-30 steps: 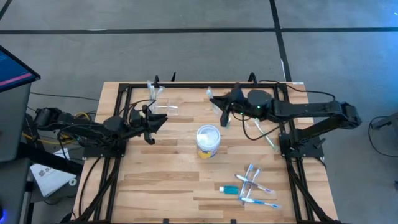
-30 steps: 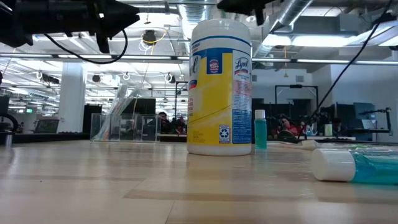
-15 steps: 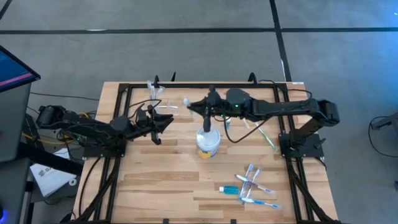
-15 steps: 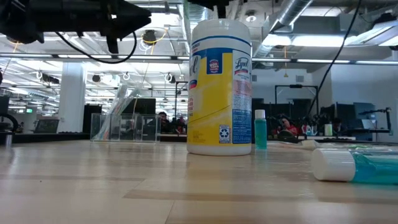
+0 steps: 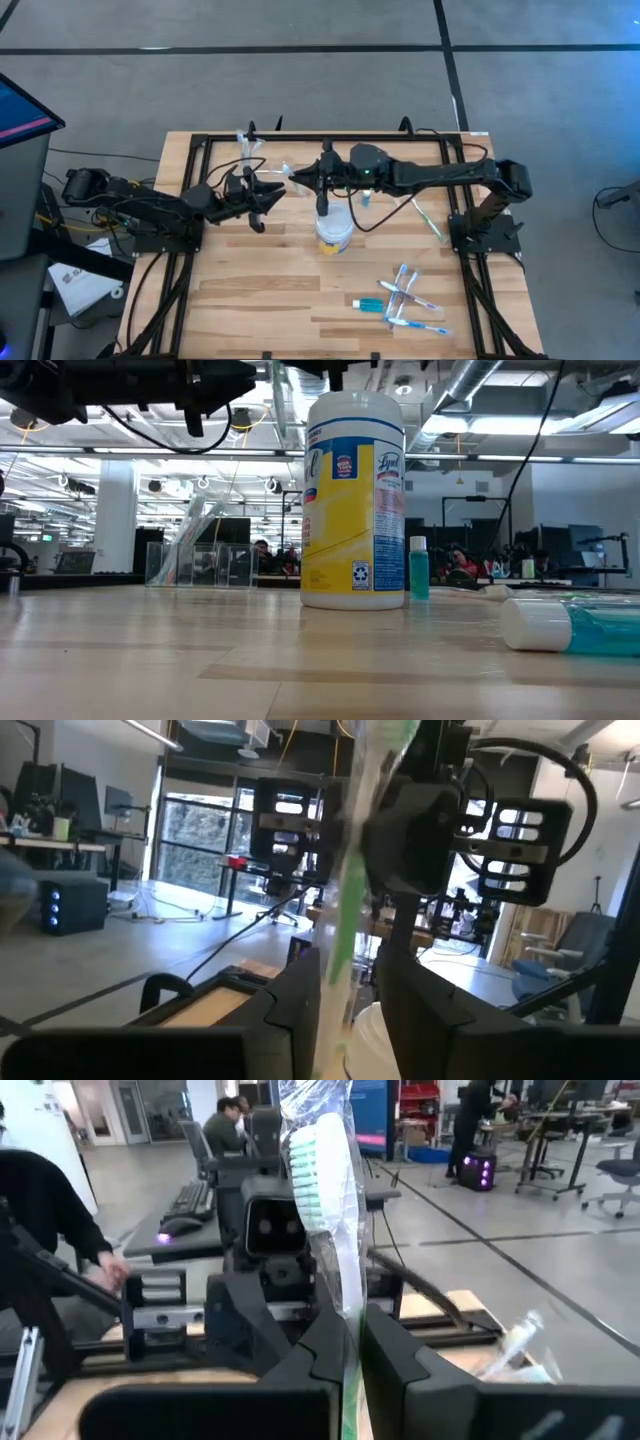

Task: Pick & Place toothbrushing station
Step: Put the left green toothbrush into the transparent organizer

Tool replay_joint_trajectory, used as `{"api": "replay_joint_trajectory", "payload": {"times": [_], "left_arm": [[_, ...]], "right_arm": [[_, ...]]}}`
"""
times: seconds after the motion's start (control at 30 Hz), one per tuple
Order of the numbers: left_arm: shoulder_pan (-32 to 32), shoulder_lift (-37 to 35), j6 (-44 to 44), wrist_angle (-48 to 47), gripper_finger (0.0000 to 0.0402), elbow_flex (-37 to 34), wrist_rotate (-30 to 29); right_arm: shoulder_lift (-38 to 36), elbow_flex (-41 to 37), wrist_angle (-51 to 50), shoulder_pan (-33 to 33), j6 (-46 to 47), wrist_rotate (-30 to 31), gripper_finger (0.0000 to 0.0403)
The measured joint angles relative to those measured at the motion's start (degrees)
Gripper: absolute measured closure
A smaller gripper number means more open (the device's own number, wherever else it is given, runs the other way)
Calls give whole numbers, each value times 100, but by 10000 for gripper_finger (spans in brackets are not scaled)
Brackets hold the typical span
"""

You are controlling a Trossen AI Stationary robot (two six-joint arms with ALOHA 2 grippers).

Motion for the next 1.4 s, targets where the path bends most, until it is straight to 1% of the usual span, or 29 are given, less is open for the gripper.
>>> {"api": "replay_joint_trajectory", "payload": {"times": [0.27,0.57,0.73,0.87,1.07,1.17,1.23,1.4], "left_arm": [[0,81,12,23,276,18,88],[39,637,45,751,272,21,137],[42,944,358,800,270,332,284],[42,1175,652,778,269,590,285],[42,1268,807,781,269,648,279],[42,1266,812,777,275,648,230],[42,1266,814,777,287,648,176],[42,1266,814,777,332,648,162]], "right_arm": [[1,-6,47,11,54,-72,395],[1,-6,131,65,71,-99,395],[1,-6,130,76,56,-100,395],[1,-6,124,75,56,-99,395],[1,-8,78,81,56,-100,394],[1,-8,63,81,56,-100,394],[1,-8,64,81,56,-100,394],[-1,-8,54,80,56,-105,394]]}}
